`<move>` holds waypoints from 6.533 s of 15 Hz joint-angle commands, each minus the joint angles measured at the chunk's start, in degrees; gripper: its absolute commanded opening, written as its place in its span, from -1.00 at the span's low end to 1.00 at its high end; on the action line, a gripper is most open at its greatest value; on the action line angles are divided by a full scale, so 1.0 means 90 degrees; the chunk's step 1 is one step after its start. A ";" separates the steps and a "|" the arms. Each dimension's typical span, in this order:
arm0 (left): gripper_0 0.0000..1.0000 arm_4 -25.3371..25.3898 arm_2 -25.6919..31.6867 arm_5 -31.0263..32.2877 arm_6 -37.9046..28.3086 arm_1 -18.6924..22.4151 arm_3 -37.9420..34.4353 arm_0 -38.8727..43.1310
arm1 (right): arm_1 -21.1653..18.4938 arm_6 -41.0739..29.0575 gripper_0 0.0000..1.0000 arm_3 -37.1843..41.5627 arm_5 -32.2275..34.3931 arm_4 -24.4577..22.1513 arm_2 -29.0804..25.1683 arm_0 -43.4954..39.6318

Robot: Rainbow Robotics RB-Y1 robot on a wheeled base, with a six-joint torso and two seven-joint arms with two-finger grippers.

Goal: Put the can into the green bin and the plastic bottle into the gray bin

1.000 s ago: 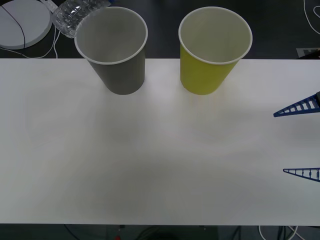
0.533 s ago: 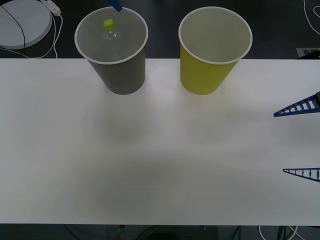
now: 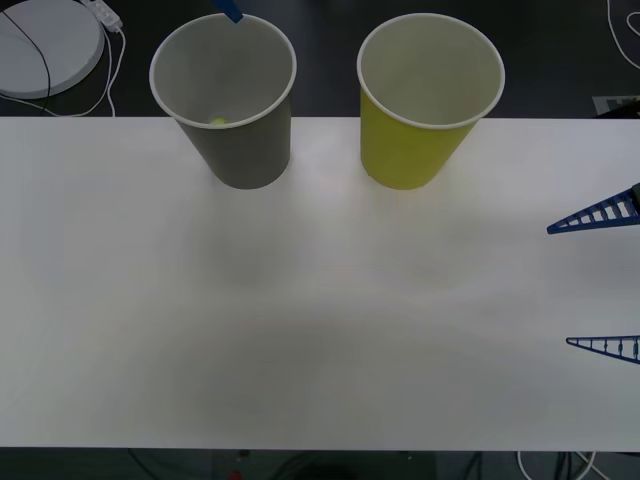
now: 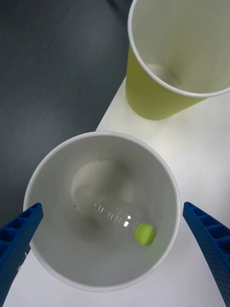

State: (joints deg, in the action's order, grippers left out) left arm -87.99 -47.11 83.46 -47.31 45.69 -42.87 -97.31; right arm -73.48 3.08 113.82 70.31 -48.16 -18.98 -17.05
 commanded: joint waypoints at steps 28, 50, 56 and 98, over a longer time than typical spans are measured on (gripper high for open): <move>1.00 0.3429 -0.0595 -0.0680 0.1487 0.2970 -0.2775 0.2121 | 0.0000 0.0000 1.00 0.0000 0.0000 0.0000 0.0000 0.0000; 1.00 0.4357 -0.0595 -0.1569 0.2454 0.4113 -0.4348 0.3234 | 0.0000 0.0000 1.00 0.0000 0.0000 0.0000 0.0000 0.0000; 1.00 0.5138 -0.0576 -0.1891 0.3724 0.4240 -0.4387 0.4035 | 0.0000 0.0000 1.00 0.0000 0.0000 0.0000 0.0000 0.0000; 1.00 0.3468 0.6758 -0.2877 0.4368 0.3214 -0.8664 1.2453 | 0.0000 0.0000 1.00 0.0000 0.0000 0.0000 0.0000 0.0000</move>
State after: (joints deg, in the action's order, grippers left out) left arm -56.00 12.66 57.51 -7.47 75.12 -119.93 13.94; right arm -73.48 3.08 113.82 70.31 -48.16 -18.98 -17.05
